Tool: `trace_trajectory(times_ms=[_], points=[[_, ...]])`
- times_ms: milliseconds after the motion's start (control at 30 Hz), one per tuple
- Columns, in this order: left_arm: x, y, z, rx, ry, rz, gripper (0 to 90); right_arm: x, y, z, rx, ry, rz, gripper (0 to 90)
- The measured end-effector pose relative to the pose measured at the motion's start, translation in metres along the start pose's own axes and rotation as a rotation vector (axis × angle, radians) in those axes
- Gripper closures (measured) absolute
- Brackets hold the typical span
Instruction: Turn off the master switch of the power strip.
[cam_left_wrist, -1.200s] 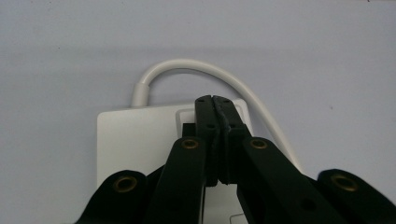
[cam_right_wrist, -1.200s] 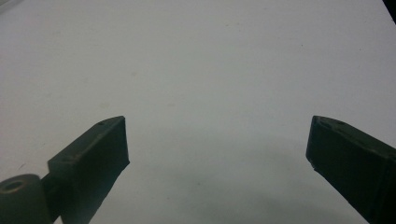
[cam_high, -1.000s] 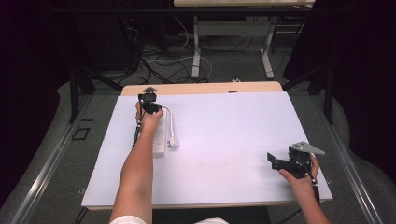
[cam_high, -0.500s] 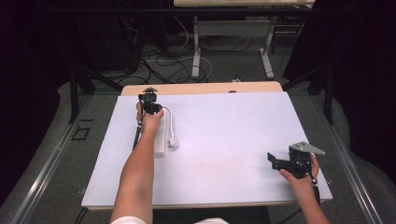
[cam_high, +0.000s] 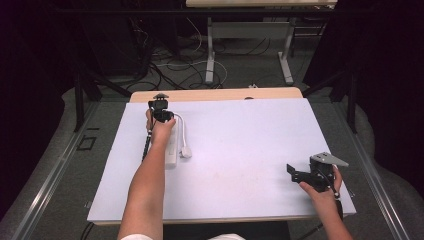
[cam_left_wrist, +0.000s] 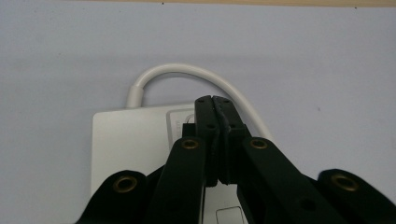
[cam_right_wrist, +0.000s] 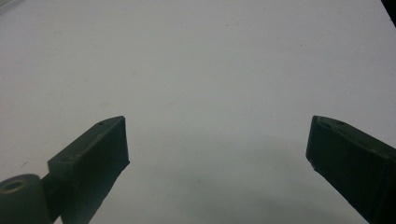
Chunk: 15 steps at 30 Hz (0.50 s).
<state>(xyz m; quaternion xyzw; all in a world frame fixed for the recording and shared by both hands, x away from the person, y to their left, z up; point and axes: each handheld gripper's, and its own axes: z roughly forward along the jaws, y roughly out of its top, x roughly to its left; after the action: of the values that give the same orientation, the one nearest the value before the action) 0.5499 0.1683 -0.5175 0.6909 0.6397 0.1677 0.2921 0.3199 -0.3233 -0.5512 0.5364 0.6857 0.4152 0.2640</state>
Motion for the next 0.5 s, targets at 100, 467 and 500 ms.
trace_trajectory(times_ms=[100, 467, 500], points=[[0.001, -0.001, -0.003, 0.001, -0.002, 0.004, 90.0, 0.001, 0.0, 0.0, -0.004, -0.005, -0.009, 5.2], [0.005, -0.002, -0.015, -0.014, -0.017, -0.001, 88.9, 0.002, 0.001, -0.001, 0.017, -0.003, -0.001, 5.2], [0.004, -0.002, -0.016, -0.021, -0.018, -0.005, 88.8, 0.002, 0.0, 0.0, 0.01, -0.003, 0.0, 5.2]])
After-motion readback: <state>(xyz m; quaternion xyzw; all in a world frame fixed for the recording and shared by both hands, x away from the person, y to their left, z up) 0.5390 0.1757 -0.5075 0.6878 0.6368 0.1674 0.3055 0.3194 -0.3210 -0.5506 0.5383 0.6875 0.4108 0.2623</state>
